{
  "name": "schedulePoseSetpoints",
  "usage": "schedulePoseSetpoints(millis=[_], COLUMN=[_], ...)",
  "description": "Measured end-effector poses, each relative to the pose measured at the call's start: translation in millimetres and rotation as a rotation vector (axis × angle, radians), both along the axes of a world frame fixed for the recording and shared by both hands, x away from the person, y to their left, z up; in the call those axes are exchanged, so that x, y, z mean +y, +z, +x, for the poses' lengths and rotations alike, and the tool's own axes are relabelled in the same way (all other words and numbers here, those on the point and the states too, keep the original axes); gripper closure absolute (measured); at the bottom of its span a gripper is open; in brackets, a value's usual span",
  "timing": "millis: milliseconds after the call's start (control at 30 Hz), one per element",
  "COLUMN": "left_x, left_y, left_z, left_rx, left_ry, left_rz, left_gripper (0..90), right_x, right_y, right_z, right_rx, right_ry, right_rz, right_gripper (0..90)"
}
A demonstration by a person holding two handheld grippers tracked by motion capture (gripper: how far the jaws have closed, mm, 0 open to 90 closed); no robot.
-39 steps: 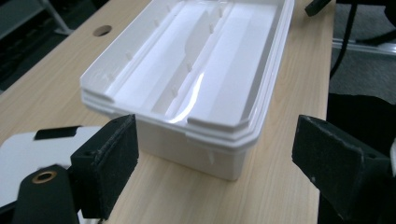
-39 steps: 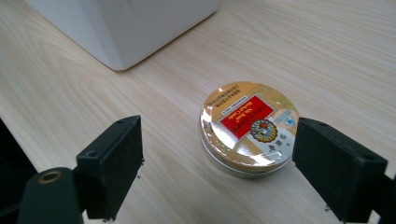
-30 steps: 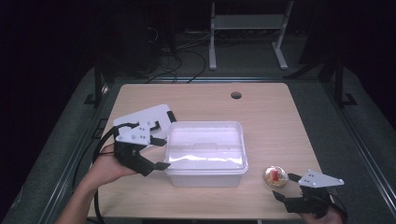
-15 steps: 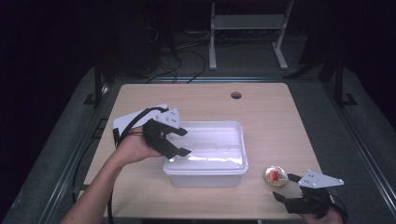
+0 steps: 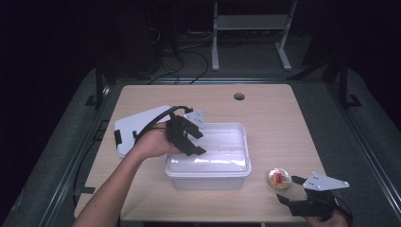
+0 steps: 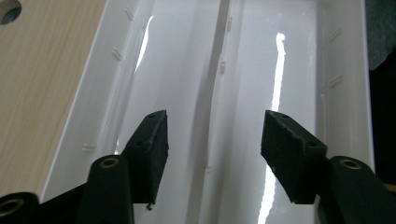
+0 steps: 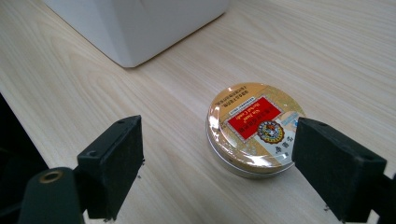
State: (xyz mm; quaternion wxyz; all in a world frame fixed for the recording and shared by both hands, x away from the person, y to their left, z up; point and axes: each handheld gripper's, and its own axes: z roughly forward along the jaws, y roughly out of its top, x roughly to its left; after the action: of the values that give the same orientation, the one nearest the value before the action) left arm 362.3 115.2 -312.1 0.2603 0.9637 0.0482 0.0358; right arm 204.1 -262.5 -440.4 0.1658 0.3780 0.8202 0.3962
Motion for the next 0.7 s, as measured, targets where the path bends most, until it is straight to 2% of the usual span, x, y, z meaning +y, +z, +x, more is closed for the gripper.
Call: schedulePoseSetpoints(millis=[100, 333, 367, 467, 567, 600, 700], left_x=[-10.3, -20.1, -22.9, -25.8, -26.9, -27.3, -27.8], left_y=[-3.7, -8.9, -10.8, -12.0, -12.0, -11.7, -11.7], left_z=[2.1, 6.2, 6.3, 6.5, 7.0, 7.9, 8.0], left_rx=[0.015, 0.046, 0.05, 0.047, 0.036, 0.032, 0.031], left_ry=[-0.016, -0.025, -0.041, -0.051, -0.043, -0.041, -0.045], left_rz=[0.039, 0.078, 0.102, 0.116, 0.127, 0.136, 0.14], left_gripper=[50.0, 66.2, 69.4, 77.4, 80.8, 85.4, 86.3], right_x=[-0.7, -0.6, -0.8, -1.0, -1.2, -1.3, -1.2], right_y=[0.4, 1.0, 1.4, 1.6, 1.8, 1.7, 1.1], right_z=[-0.6, -0.4, -0.3, -0.3, -0.5, -0.4, -0.3], right_rx=[-0.003, -0.005, -0.009, -0.01, -0.01, -0.01, -0.008], right_ry=[-0.001, 0.001, 0.003, 0.002, 0.001, 0.002, 0.003], right_rz=[0.003, 0.004, 0.002, 0.003, 0.005, 0.005, 0.003], right_gripper=[16.1, 16.1, 16.1, 16.1, 16.1, 16.1, 16.1])
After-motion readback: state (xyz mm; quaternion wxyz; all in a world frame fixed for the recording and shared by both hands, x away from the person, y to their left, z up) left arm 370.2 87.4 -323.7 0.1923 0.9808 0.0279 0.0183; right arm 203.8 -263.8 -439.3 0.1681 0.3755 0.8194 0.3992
